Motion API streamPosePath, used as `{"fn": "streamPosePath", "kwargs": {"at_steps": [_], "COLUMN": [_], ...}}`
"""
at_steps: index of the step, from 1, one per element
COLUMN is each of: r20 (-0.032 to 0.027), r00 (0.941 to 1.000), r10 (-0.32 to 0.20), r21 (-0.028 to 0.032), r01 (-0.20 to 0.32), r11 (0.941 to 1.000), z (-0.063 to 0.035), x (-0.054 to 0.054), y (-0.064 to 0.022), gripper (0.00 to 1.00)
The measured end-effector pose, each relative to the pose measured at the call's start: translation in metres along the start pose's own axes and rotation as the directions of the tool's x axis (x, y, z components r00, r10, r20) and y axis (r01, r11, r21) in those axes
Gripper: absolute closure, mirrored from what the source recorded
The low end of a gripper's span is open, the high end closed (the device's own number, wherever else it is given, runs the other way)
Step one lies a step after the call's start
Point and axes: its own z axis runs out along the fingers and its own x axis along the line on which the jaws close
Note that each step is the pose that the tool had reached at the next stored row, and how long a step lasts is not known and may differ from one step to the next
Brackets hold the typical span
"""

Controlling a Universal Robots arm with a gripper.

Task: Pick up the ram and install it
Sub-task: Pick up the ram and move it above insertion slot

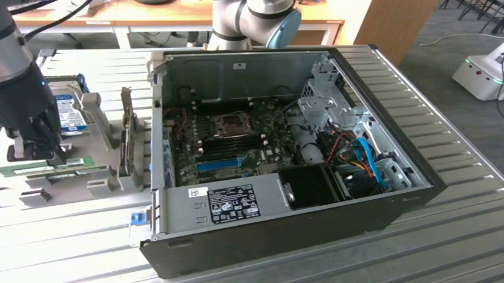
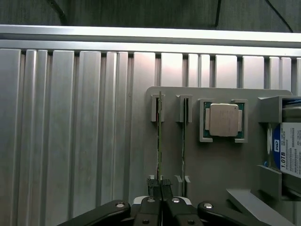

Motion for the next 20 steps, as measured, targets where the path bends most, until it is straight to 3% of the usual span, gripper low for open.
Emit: {"fn": "streamPosePath", "kwargs": {"at_steps": [20], "r20": [0.0000], "r00": [1.0000], "r10": [0.000], "r21": [0.0000], "r01": [0.000], "r11": [1.0000], "z": [-0.0381], "x": [0.000], "y": [0.0007], "gripper": [0.88]}}
